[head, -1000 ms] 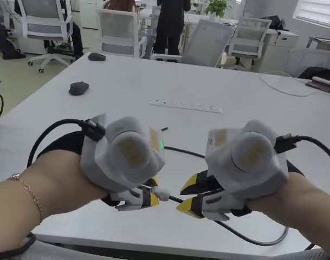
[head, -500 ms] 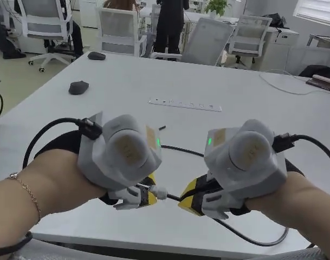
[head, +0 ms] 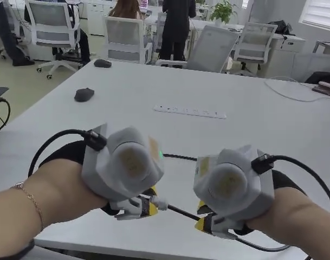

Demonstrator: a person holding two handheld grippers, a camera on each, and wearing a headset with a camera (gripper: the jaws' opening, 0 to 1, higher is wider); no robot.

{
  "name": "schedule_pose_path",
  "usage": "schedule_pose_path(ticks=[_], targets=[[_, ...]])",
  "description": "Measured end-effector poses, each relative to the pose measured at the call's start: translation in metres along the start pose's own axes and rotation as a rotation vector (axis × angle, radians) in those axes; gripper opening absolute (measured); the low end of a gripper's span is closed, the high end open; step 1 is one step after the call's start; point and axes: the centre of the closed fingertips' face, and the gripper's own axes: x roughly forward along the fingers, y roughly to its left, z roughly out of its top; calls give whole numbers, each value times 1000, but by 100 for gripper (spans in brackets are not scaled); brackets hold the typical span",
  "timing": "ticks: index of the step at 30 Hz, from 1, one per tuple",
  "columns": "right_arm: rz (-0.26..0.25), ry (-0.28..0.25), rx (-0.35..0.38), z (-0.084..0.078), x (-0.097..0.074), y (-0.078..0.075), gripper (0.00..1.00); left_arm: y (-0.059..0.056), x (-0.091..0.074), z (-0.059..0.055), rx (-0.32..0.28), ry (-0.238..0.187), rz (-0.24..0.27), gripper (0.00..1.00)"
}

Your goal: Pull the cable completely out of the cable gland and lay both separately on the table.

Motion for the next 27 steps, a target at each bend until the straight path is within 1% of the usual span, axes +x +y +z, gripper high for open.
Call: schedule_pose_path(ticks=[1, 3, 4, 5, 7, 9, 12, 13, 17, 19, 20, 23, 26, 27], targets=[[11, -33, 15, 5, -2, 0, 12, 0, 0, 1, 9, 0, 1, 16], [6, -49, 24, 7, -5, -2, 12, 2, 0, 2, 14, 2, 8, 16], [5, -72, 36, 10, -7, -3, 12, 2, 0, 2, 14, 3, 8, 16], [10, -110, 53, 15, -9, -3, 12, 2, 0, 2, 14, 4, 10, 16], [27, -163, 73, 24, -12, -1, 12, 1, 0, 1, 25, 6, 15, 16], [28, -183, 60, 28, -15, 1, 10, 1, 0, 1, 28, 6, 15, 16], [39, -181, 62, 28, -13, 3, 3, 3, 0, 3, 30, 0, 21, 16], [37, -182, 66, 28, -13, 2, 4, 3, -1, 4, 26, -2, 21, 16], [32, -155, 89, 21, -12, 1, 3, 3, 0, 2, 19, 1, 17, 16], [15, -110, 55, 14, -9, -1, 3, 6, 0, -1, 35, 10, 26, 16], [18, -93, 48, 11, -7, 0, 3, 7, 0, -3, 40, 15, 29, 16], [13, -55, 63, 5, -3, -2, 3, 7, -1, -6, 17, 19, 28, 16], [-8, 14, 78, -10, -2, -6, 3, 9, -1, -6, 15, 22, 35, 16], [-20, 56, 76, -18, -2, -8, 3, 10, -1, -6, 12, 23, 38, 16]])
